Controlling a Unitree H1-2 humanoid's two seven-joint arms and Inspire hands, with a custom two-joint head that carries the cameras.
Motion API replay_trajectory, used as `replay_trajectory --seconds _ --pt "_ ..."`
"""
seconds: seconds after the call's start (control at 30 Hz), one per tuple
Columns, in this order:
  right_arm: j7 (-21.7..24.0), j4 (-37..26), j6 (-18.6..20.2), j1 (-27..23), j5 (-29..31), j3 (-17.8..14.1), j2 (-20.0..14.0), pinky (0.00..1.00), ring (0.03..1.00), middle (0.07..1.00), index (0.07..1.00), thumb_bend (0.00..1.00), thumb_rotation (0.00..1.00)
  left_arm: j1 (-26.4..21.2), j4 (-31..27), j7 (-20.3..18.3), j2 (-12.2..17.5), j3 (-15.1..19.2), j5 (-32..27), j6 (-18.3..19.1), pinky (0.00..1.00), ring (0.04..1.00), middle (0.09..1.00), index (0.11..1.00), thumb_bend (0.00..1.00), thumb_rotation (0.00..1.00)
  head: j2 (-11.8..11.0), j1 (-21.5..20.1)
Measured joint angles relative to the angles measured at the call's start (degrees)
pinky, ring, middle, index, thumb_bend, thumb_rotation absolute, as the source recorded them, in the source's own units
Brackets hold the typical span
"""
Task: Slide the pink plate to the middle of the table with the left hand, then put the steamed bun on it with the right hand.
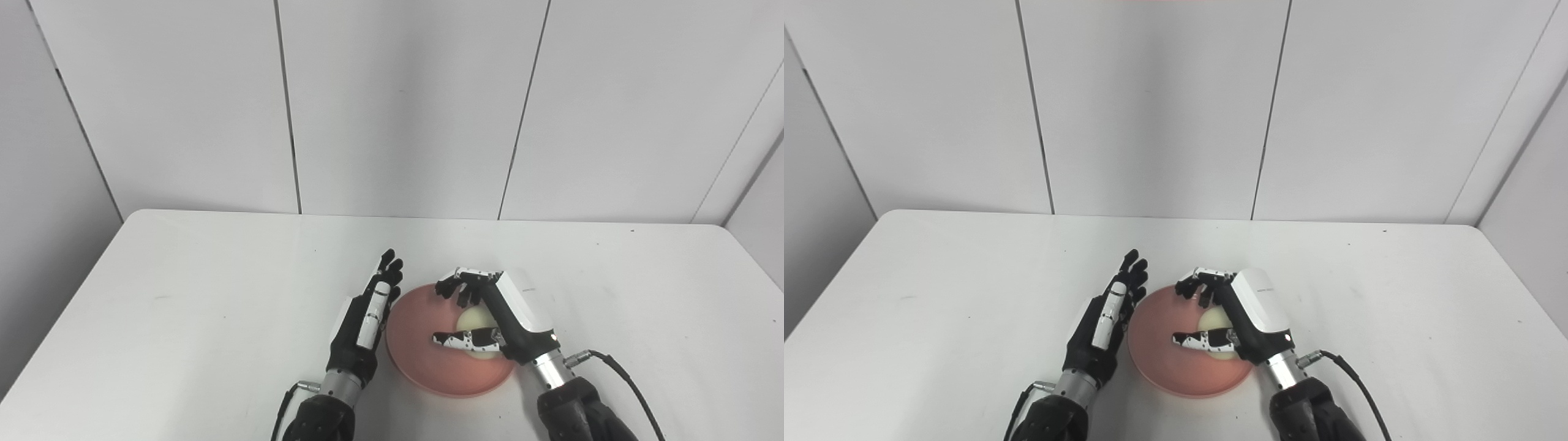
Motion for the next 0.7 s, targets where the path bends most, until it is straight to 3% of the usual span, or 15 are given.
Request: replay_trajectory --seconds 0.03,0.07,0.1,0.2,0.23,0.5,0.63,0.7 --pt "-0.55 0.0 -0.3 0.02 0.04 0.27 -0.11 0.44 0.428 0.505 0.511 0.52 0.0 -0.01 0.03 0.02 -0.04 0.01 0.0 0.0 1.0 0.991 0.976 0.966 0.48 0.98 0.0 0.0" --pt "-1.09 0.0 -0.57 0.02 0.22 0.75 -0.4 0.49 0.514 0.5 0.505 0.52 0.0 -0.04 0.09 0.05 -0.06 0.01 0.0 -0.01 1.0 0.991 0.976 0.966 0.48 0.98 0.0 0.0" --pt "-1.61 -0.03 -0.94 0.03 0.63 1.32 -0.87 0.56 0.607 0.618 0.501 0.51 0.08 -0.09 0.19 0.06 -0.1 -0.01 0.01 -0.03 1.0 0.989 0.975 0.964 0.47 0.99 0.0 -0.26" --pt "-1.19 -0.64 -1.33 0.31 2.86 1.57 -2.02 0.69 0.765 0.784 0.748 0.59 0.31 -0.13 0.26 0.1 -0.12 -0.05 0.01 -0.05 1.0 0.989 0.976 0.961 0.48 0.99 0.0 -0.44" --pt "-0.27 -1.44 -1.34 0.71 4.42 1.1 -2.29 0.74 0.819 0.84 0.82 0.62 0.45 -0.13 0.24 0.1 -0.12 -0.05 0.01 -0.04 1.0 0.99 0.977 0.962 0.48 0.99 0.0 -0.44" --pt "3.7 -6.5 -1.3 4.95 10.93 -2.42 -2.92 0.93 0.969 0.977 0.953 0.66 0.78 -0.07 0.14 0.07 -0.04 0.06 -0.02 -0.01 1.0 0.989 0.976 0.967 0.48 1.0 0.09 -1.05" --pt "4.22 -7.9 -0.82 5.72 12.85 -5.13 -2.7 0.96 0.991 0.994 0.964 0.69 0.83 -0.04 0.05 -0.07 0.02 0.15 -0.17 0.0 1.0 0.993 0.981 0.971 0.49 1.0 0.0 -1.49" --pt "4.81 -7.93 -0.26 5.73 14.91 -6.39 -2.46 0.97 0.996 0.999 0.976 0.66 0.86 -0.04 0.04 -0.17 0.03 0.18 -0.3 0.0 1.0 0.994 0.984 0.972 0.5 1.0 0.0 -1.76"
